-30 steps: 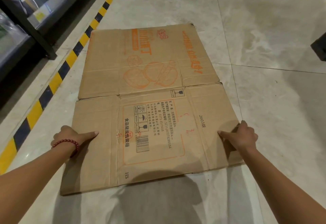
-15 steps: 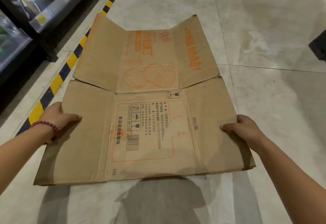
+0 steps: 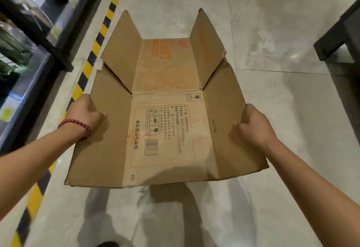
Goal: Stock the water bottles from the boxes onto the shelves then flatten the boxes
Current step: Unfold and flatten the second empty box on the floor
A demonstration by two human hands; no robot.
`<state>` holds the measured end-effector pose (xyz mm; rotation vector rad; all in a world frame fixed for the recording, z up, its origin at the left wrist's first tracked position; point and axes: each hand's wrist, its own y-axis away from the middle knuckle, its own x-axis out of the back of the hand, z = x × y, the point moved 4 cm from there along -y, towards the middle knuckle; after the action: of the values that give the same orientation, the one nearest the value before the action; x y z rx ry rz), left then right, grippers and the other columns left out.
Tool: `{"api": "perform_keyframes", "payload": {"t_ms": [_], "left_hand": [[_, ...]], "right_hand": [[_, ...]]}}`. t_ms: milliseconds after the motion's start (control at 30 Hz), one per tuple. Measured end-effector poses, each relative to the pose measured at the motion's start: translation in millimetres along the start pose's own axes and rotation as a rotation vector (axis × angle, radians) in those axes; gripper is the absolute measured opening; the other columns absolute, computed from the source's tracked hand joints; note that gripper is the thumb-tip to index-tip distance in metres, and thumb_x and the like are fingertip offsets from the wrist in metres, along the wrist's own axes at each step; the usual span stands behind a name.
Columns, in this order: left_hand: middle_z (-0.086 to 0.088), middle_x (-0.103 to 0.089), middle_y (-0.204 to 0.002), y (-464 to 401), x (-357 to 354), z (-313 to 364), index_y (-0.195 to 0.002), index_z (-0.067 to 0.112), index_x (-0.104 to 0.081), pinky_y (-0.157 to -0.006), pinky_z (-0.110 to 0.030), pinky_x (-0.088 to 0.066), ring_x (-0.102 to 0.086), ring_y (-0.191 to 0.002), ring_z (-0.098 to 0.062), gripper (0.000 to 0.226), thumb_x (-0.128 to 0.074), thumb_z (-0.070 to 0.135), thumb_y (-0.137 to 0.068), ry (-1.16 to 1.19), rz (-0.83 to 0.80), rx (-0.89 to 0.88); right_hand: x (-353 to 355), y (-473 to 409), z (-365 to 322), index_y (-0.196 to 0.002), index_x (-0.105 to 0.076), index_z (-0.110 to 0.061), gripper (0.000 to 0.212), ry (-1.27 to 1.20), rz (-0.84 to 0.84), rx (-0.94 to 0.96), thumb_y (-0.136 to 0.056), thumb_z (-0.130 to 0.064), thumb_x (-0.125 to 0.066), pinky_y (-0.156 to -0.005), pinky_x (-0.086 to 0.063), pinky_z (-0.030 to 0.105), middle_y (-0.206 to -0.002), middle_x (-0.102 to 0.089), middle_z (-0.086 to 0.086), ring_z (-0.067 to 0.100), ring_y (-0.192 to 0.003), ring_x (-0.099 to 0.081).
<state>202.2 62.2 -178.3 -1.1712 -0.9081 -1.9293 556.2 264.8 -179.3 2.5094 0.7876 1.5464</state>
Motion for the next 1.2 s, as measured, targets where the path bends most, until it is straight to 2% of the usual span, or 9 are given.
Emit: {"api": "perform_keyframes", "payload": {"t_ms": [200, 300, 467, 567, 667, 733, 867, 933, 1200], "left_hand": [[-0.022, -0.056, -0.091, 51.0, 124.1, 50.7, -0.083, 0.005, -0.045, -0.068, -0.034, -0.037, -0.053, -0.086, -0.035, 0.031, -0.074, 0.014, -0.076, -0.062, -0.104, -0.007], [-0.02, -0.056, -0.094, 83.8, 188.8, 78.0, -0.086, 0.006, -0.045, -0.071, -0.036, -0.041, -0.056, -0.093, -0.036, 0.031, -0.074, 0.014, -0.075, -0.09, -0.159, -0.016], [-0.02, -0.058, -0.089, 141.1, 293.0, 128.8, -0.09, 0.003, -0.048, -0.067, -0.036, -0.045, -0.056, -0.083, -0.035, 0.024, -0.067, 0.008, -0.076, -0.147, -0.212, -0.073], [-0.017, -0.056, -0.086, 172.4, 341.6, 157.7, -0.089, 0.002, -0.048, -0.064, -0.034, -0.042, -0.055, -0.083, -0.034, 0.02, -0.064, 0.007, -0.078, -0.175, -0.246, -0.132], [-0.018, -0.056, -0.088, 191.8, 373.6, 187.3, -0.09, 0.003, -0.047, -0.069, -0.037, -0.047, -0.056, -0.084, -0.034, 0.017, -0.061, 0.006, -0.08, -0.173, -0.281, -0.228], [-0.018, -0.055, -0.093, 199.5, 389.6, 207.5, -0.095, 0.002, -0.048, -0.07, -0.036, -0.046, -0.055, -0.085, -0.033, 0.017, -0.058, 0.005, -0.082, -0.178, -0.292, -0.288], [-0.016, -0.053, -0.093, 214.1, 413.7, 249.4, -0.097, 0.003, -0.046, -0.067, -0.033, -0.042, -0.052, -0.085, -0.031, 0.02, -0.06, 0.01, -0.084, -0.233, -0.32, -0.428], [-0.014, -0.051, -0.092, 222.8, 424.6, 270.1, -0.097, 0.005, -0.046, -0.067, -0.033, -0.041, -0.052, -0.087, -0.032, 0.023, -0.063, 0.013, -0.083, -0.246, -0.333, -0.507], [-0.022, -0.058, -0.097, 289.7, 447.0, 343.4, -0.098, -0.001, -0.052, -0.066, -0.032, -0.039, -0.053, -0.086, -0.032, 0.022, -0.064, 0.007, -0.081, -0.299, -0.441, -0.894]], "right_hand": [[119.7, 77.0, -43.7, -0.097, -0.043, -0.005, 0.016, 0.022, -0.086, -0.075, -0.085, -0.008, -0.053, -0.059, -0.037, 0.031, -0.092, -0.052, 0.007, 0.025, -0.081, -0.049], [182.5, 124.3, -64.2, -0.104, -0.046, -0.004, 0.02, 0.012, -0.111, -0.115, -0.085, -0.008, -0.053, -0.068, -0.042, 0.034, -0.094, -0.053, 0.007, 0.026, -0.084, -0.051], [280.5, 214.1, -90.7, -0.109, -0.046, -0.008, 0.022, -0.035, -0.138, -0.218, -0.087, -0.009, -0.051, -0.079, -0.051, 0.042, -0.1, -0.055, 0.007, 0.026, -0.089, -0.056], [329.8, 268.9, -98.9, -0.094, -0.043, -0.012, 0.012, -0.06, -0.139, -0.265, -0.087, -0.005, -0.05, -0.066, -0.042, 0.032, -0.089, -0.052, 0.003, 0.02, -0.08, -0.051], [363.8, 316.9, -102.6, -0.074, -0.032, -0.018, 0.026, -0.09, -0.112, -0.329, -0.086, -0.001, -0.048, -0.052, -0.032, 0.024, -0.077, -0.045, -0.001, 0.011, -0.067, -0.044], [379.1, 346.5, -103.7, -0.073, -0.031, -0.017, 0.027, -0.117, -0.079, -0.38, -0.084, 0.0, -0.048, -0.051, -0.032, 0.024, -0.076, -0.044, 0.0, 0.011, -0.066, -0.043], [401.7, 400.0, -109.7, -0.094, -0.045, -0.009, 0.011, -0.207, 0.029, -0.49, -0.085, -0.004, -0.05, -0.072, -0.044, 0.035, -0.09, -0.052, 0.005, 0.024, -0.087, -0.053], [408.4, 429.9, -113.3, -0.092, -0.044, -0.013, 0.009, -0.234, 0.085, -0.542, -0.088, -0.008, -0.051, -0.08, -0.045, 0.037, -0.092, -0.053, 0.004, 0.026, -0.094, -0.053], [407.7, 585.5, -130.9, -0.112, -0.046, -0.009, 0.02, -0.395, 0.334, -0.817, -0.092, -0.01, -0.051, -0.092, -0.044, 0.038, -0.108, -0.051, 0.006, 0.025, -0.106, -0.052]]}}
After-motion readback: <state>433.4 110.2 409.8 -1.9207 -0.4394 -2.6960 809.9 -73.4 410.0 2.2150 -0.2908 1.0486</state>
